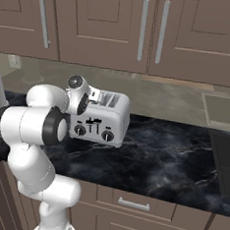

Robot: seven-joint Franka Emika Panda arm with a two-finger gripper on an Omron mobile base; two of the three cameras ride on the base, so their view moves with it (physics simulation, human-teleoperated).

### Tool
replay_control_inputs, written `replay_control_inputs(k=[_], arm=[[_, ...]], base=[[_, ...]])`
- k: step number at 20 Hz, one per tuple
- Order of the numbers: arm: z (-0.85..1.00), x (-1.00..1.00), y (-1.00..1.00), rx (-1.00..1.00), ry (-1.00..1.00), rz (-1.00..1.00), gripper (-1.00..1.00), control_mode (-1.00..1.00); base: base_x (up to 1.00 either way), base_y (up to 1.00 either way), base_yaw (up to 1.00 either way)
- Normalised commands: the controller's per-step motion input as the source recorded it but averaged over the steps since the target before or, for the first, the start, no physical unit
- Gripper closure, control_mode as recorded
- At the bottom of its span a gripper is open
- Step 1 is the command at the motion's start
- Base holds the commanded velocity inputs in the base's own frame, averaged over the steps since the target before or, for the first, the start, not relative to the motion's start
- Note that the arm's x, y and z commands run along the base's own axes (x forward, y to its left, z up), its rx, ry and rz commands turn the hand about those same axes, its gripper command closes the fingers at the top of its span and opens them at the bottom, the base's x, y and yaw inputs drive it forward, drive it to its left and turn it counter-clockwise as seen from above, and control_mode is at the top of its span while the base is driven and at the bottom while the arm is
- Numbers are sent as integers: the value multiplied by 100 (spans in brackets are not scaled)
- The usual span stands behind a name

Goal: Start the toaster. Once the lever pops up, take the bread to the plate on the dining counter.

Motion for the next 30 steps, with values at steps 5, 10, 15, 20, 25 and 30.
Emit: replay_control_inputs(k=[5, 10, 15, 20, 25, 30], arm=[[0, 0, 0, 0, 0, 0, -100, -100], [0, 0, 0, 0, 0, 0, -100, -100], [0, 0, 0, 0, 0, 0, -100, -100], [0, 0, 0, 0, 0, 0, 100, -100], [0, 0, 0, 0, 0, 0, 100, -100], [0, 0, 0, 0, 0, 0, 100, -100]], base=[[0, 0, 0], [0, 0, 0], [0, 0, 0], [0, 0, 0], [0, 0, 0], [0, 0, 0]])
